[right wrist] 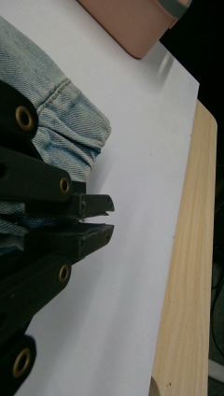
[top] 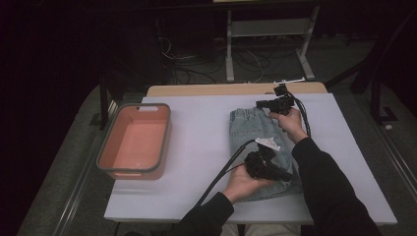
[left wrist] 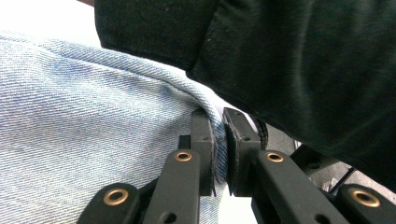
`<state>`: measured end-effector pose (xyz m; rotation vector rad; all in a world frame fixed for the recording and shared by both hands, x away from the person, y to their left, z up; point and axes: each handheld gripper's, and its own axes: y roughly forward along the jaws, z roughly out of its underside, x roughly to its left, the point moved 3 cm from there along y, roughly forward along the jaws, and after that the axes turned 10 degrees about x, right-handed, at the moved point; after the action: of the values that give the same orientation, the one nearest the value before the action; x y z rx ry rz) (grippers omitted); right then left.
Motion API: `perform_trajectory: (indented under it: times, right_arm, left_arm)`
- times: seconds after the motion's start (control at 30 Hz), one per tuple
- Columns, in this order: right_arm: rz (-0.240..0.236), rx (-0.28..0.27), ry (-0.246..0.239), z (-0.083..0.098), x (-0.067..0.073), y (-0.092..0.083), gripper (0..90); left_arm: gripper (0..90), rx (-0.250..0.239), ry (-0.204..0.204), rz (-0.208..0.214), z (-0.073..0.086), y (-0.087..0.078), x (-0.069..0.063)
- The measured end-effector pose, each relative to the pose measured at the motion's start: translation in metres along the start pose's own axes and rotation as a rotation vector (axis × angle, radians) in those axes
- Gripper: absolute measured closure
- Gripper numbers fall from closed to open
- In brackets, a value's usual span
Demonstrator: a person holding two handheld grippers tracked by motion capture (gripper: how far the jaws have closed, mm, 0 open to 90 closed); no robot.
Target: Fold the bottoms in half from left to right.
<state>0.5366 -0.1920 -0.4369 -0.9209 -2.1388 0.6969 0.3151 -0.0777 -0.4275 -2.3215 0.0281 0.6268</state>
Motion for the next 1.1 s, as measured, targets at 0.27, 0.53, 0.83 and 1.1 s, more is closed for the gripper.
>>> perform_trajectory:
  times: [0.27, 0.53, 0.83, 1.1]
  right_arm:
    - [0.009, 0.003, -0.017, 0.0, 0.002, 0.0, 83.3]
    - [0.014, 0.002, -0.018, 0.002, 0.001, 0.001, 82.6]
    - [0.016, -0.001, -0.016, 0.005, 0.0, 0.001, 82.1]
    - [0.032, -0.002, 0.008, 0.005, 0.0, -0.005, 70.8]
  left_arm:
    - [82.6, 0.027, -0.028, 0.001, 0.001, 0.014, 0.009]
    - [82.3, 0.048, -0.038, 0.001, 0.003, 0.022, 0.012]
    - [82.2, 0.062, -0.046, -0.002, 0.004, 0.029, 0.014]
    - [63.5, 0.05, -0.033, -0.034, 0.003, 0.025, 0.014]
